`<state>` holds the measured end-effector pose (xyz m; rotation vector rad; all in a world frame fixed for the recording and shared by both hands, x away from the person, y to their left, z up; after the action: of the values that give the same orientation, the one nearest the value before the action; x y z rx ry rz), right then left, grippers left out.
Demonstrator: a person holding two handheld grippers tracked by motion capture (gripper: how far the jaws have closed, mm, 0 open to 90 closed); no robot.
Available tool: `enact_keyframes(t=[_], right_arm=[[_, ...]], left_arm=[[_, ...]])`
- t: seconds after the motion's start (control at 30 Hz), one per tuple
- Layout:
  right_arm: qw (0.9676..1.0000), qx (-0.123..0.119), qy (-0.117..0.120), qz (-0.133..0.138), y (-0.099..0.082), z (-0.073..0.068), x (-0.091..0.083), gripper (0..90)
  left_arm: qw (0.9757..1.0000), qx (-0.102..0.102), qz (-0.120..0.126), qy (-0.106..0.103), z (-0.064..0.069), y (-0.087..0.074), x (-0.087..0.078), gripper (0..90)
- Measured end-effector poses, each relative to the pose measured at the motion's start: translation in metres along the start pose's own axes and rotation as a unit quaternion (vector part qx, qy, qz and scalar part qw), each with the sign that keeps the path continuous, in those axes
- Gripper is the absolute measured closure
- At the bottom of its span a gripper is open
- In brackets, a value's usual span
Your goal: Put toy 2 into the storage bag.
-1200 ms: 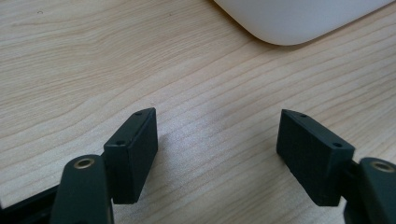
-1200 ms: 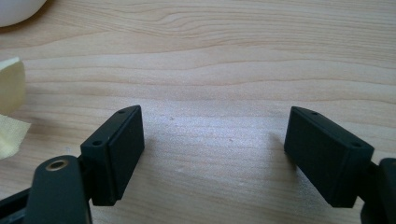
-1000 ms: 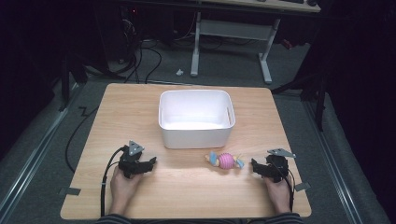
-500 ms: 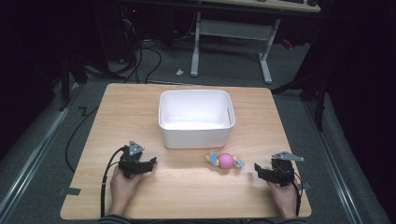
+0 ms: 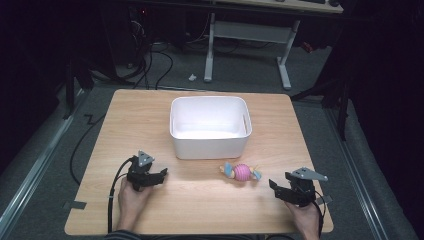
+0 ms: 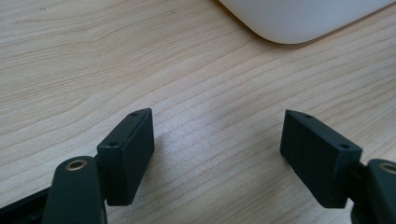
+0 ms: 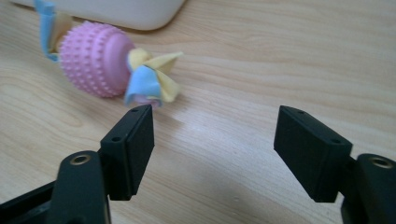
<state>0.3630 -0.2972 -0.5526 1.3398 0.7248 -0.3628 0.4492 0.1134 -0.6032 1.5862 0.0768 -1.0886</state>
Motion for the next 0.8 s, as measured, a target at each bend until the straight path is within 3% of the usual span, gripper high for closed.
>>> enact_keyframes(t=[0.33, 0.5, 0.8], right_arm=[[0.9983, -0.048, 0.032, 0.012, 0.019, -0.033, -0.004, 31.2], [0.9971, -0.049, 0.058, 0.009, 0.027, -0.047, 0.000, 29.6], [0.9935, -0.083, 0.078, 0.004, 0.039, -0.068, 0.010, 31.9]], left_arm=[[1.0000, 0.000, 0.000, 0.001, 0.000, 0.000, 0.000, 26.0], [1.0000, 0.000, 0.000, 0.000, 0.000, 0.000, 0.000, 25.9], [1.0000, 0.000, -0.001, 0.000, 0.000, 0.000, 0.000, 25.8]])
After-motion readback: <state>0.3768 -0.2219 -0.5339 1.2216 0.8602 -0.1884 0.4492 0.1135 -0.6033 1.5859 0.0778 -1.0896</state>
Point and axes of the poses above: each handheld gripper's, and its own axes: x roughly forward along the jaws, y roughly out of its top, z roughly to its right, the point moved 10 cm from there along x, roughly forward along the jaws, and after that the axes turned 6 degrees about -y, right-handed, at the moved point
